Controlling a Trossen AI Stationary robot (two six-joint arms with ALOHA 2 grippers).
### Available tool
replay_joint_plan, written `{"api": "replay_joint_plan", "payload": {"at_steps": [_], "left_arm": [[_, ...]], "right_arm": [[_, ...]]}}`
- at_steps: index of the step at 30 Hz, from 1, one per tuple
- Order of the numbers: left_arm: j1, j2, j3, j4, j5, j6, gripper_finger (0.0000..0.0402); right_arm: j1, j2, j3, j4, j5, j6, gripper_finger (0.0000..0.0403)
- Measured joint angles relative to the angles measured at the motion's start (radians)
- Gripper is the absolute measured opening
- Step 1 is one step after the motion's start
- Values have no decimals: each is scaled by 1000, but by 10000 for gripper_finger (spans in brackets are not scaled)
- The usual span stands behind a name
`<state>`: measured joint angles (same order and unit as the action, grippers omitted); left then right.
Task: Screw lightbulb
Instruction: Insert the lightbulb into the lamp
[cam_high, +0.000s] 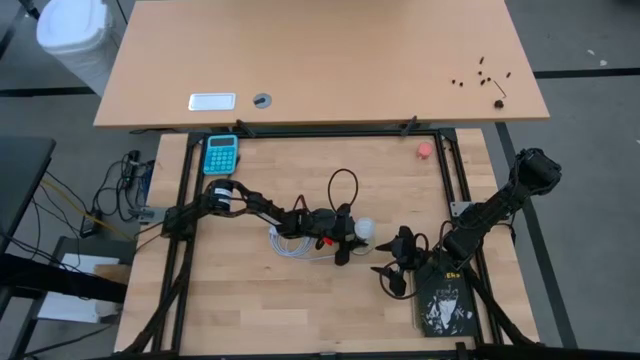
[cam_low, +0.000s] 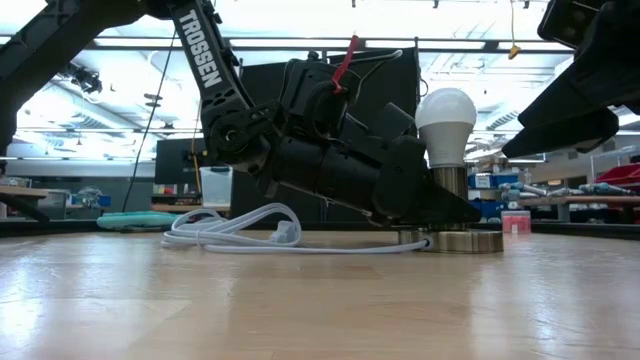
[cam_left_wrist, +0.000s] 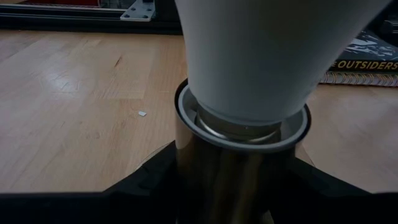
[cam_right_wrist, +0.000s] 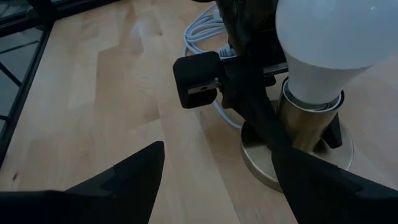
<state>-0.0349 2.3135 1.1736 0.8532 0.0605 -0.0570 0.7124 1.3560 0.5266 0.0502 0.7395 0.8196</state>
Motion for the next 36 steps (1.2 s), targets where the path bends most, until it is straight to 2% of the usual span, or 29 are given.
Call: {"api": "replay_joint_plan", "payload": {"at_steps": [30, 32, 36], "left_arm": [[0, 0, 0, 0, 0, 0, 193], [0, 0, 0, 0, 0, 0, 193], [0, 0, 0, 0, 0, 0, 193]], "right_arm": [[-3, 0, 0, -1, 13, 6, 309], [-3, 0, 0, -32, 28, 50, 309], [-3, 0, 0, -213, 88, 261, 309]]}}
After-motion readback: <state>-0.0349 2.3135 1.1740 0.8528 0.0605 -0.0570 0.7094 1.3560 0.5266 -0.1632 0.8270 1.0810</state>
